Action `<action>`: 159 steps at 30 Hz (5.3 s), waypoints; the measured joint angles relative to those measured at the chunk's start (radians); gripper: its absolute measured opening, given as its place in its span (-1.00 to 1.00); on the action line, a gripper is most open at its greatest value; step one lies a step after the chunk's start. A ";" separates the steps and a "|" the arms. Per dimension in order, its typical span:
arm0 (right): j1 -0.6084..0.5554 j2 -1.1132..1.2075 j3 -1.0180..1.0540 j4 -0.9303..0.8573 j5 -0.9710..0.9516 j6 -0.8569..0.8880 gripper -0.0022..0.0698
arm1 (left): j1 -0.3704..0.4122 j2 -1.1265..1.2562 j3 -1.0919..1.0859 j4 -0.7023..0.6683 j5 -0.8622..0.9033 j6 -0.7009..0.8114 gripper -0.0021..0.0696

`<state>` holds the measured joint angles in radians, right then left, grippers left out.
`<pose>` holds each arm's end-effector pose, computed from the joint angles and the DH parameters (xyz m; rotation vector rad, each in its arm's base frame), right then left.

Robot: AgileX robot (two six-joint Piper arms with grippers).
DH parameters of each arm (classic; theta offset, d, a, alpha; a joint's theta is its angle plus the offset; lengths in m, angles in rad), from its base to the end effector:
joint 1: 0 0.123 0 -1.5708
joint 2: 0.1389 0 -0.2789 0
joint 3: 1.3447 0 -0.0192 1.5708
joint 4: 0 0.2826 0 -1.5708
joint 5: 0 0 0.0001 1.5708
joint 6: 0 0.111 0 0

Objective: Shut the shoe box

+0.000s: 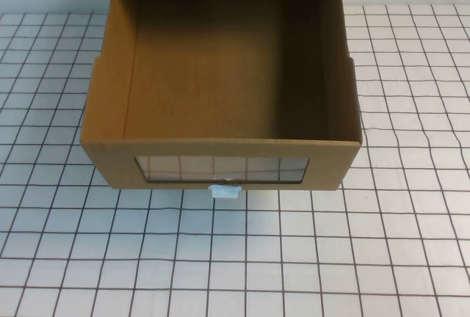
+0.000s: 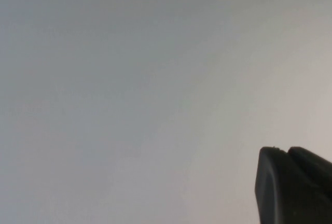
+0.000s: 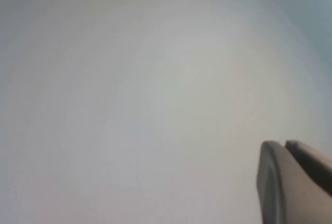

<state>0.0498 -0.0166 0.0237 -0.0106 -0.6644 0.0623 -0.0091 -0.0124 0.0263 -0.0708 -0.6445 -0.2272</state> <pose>0.0849 0.0050 0.2739 -0.0044 0.8267 0.1005 0.0875 0.0039 0.2708 -0.1569 0.8430 -0.2567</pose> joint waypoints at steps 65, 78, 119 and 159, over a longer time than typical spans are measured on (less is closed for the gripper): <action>0.132 0.991 -1.063 0.242 1.385 -0.323 -0.98 | -0.267 1.139 -1.246 -0.038 0.922 0.271 -0.96; 0.209 1.087 -1.315 0.347 1.679 -0.432 -0.98 | -0.236 1.655 -2.020 -0.337 1.533 0.727 -0.96; 1.123 1.317 -1.155 -0.139 1.369 -0.167 -0.87 | -0.150 2.100 -2.312 -0.683 1.732 0.691 -0.96; 0.860 1.685 -1.307 -0.524 1.032 -0.108 -0.88 | -0.150 2.101 -2.312 -0.692 1.732 0.667 -0.96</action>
<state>0.9095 1.6681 -1.2830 -0.5343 0.3678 -0.0461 -0.1589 2.0884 -2.2854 -0.7623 1.0880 0.4397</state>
